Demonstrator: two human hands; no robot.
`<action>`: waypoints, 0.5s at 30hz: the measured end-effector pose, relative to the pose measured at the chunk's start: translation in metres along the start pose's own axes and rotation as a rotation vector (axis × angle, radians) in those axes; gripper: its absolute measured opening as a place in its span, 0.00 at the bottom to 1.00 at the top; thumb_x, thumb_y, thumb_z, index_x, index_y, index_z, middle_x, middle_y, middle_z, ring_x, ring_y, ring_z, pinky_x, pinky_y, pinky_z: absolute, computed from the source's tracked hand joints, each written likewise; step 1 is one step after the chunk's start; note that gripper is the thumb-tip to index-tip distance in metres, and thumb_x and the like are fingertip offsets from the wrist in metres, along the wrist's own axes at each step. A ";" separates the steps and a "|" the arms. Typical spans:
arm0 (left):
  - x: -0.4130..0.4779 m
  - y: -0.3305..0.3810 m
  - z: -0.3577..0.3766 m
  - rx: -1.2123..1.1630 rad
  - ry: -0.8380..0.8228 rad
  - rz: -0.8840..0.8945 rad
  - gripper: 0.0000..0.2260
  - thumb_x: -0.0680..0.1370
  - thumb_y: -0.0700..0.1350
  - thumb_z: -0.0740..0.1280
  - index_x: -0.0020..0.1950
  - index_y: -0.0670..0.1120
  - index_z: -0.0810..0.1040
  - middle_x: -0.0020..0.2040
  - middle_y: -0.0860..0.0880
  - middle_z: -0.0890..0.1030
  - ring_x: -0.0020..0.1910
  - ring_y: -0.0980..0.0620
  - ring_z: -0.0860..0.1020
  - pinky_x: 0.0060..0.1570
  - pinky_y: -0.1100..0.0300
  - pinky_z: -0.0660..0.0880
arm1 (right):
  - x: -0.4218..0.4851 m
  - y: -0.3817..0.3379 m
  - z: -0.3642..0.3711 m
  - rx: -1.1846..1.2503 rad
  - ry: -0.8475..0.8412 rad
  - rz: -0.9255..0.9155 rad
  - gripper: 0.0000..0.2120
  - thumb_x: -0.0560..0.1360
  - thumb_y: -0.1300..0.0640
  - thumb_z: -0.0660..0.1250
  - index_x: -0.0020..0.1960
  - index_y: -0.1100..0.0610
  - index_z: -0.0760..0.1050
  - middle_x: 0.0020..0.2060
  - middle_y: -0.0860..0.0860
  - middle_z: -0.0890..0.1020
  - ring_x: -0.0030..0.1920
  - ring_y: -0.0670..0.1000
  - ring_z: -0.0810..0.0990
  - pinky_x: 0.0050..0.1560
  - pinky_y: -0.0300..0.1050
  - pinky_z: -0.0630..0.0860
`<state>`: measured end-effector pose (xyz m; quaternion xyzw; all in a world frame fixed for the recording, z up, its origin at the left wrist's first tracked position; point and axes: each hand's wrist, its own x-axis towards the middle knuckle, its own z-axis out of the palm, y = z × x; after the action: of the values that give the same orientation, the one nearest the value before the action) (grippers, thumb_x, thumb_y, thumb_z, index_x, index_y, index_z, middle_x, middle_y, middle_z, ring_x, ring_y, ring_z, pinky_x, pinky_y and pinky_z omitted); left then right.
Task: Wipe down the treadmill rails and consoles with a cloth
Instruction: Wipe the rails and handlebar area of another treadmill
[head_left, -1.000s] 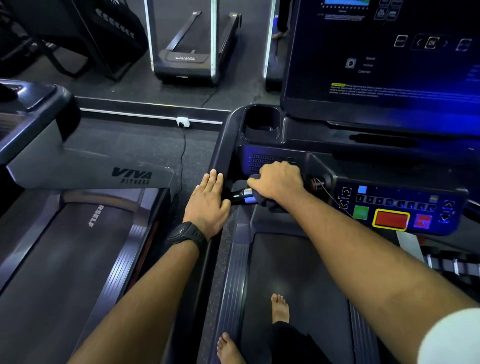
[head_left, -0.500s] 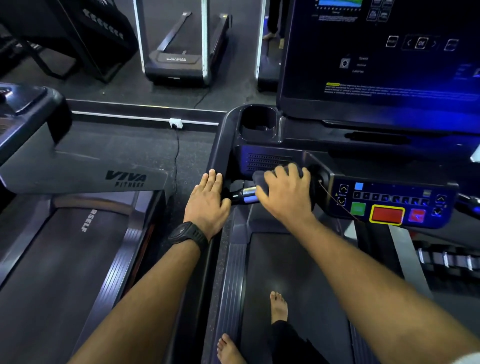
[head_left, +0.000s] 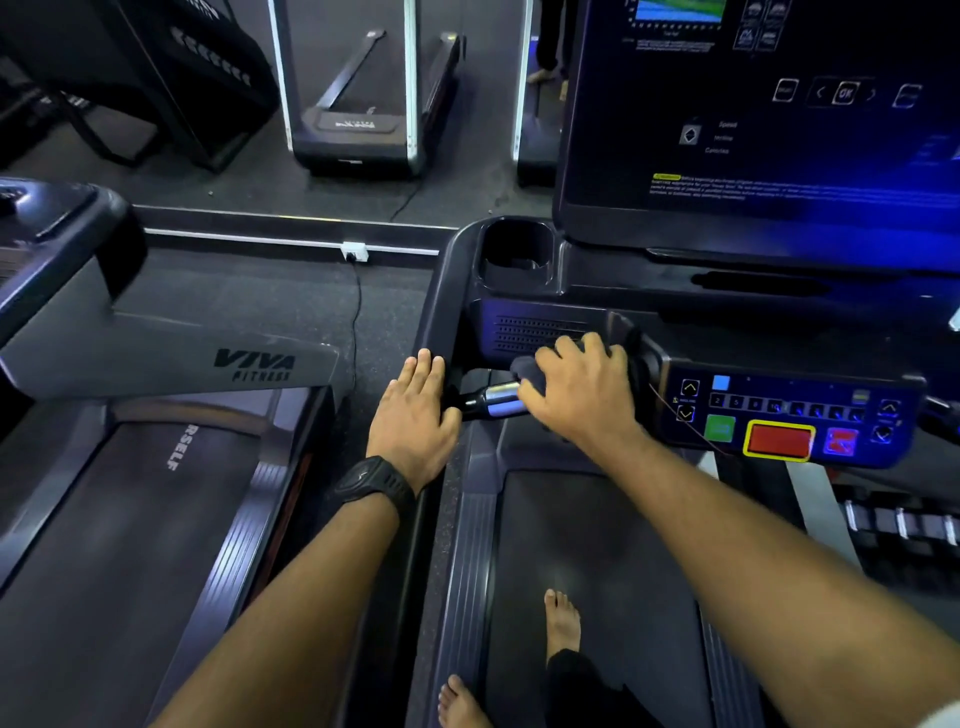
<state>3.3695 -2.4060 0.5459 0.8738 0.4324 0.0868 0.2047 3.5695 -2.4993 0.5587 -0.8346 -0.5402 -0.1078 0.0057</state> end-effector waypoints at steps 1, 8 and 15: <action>0.001 0.000 0.000 -0.001 0.004 0.003 0.30 0.80 0.46 0.59 0.81 0.44 0.55 0.82 0.45 0.52 0.81 0.48 0.49 0.79 0.50 0.50 | 0.014 -0.001 -0.012 0.024 -0.123 0.013 0.22 0.75 0.39 0.58 0.50 0.55 0.81 0.46 0.52 0.82 0.52 0.59 0.76 0.47 0.54 0.73; -0.001 0.001 -0.001 -0.009 0.009 -0.001 0.30 0.80 0.45 0.59 0.81 0.44 0.56 0.82 0.46 0.52 0.81 0.49 0.49 0.79 0.50 0.49 | -0.014 -0.007 -0.001 -0.018 -0.011 0.065 0.20 0.76 0.40 0.58 0.50 0.55 0.80 0.45 0.53 0.81 0.52 0.59 0.76 0.54 0.59 0.71; -0.001 0.002 -0.002 0.002 -0.004 0.002 0.31 0.78 0.50 0.54 0.81 0.44 0.56 0.82 0.45 0.53 0.81 0.48 0.50 0.79 0.49 0.50 | 0.049 -0.009 -0.016 0.070 -0.400 0.090 0.24 0.75 0.39 0.56 0.51 0.55 0.82 0.49 0.55 0.84 0.53 0.59 0.79 0.50 0.53 0.73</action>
<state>3.3693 -2.4070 0.5486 0.8745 0.4313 0.0848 0.2049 3.5784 -2.4532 0.5826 -0.8620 -0.4959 0.0793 -0.0681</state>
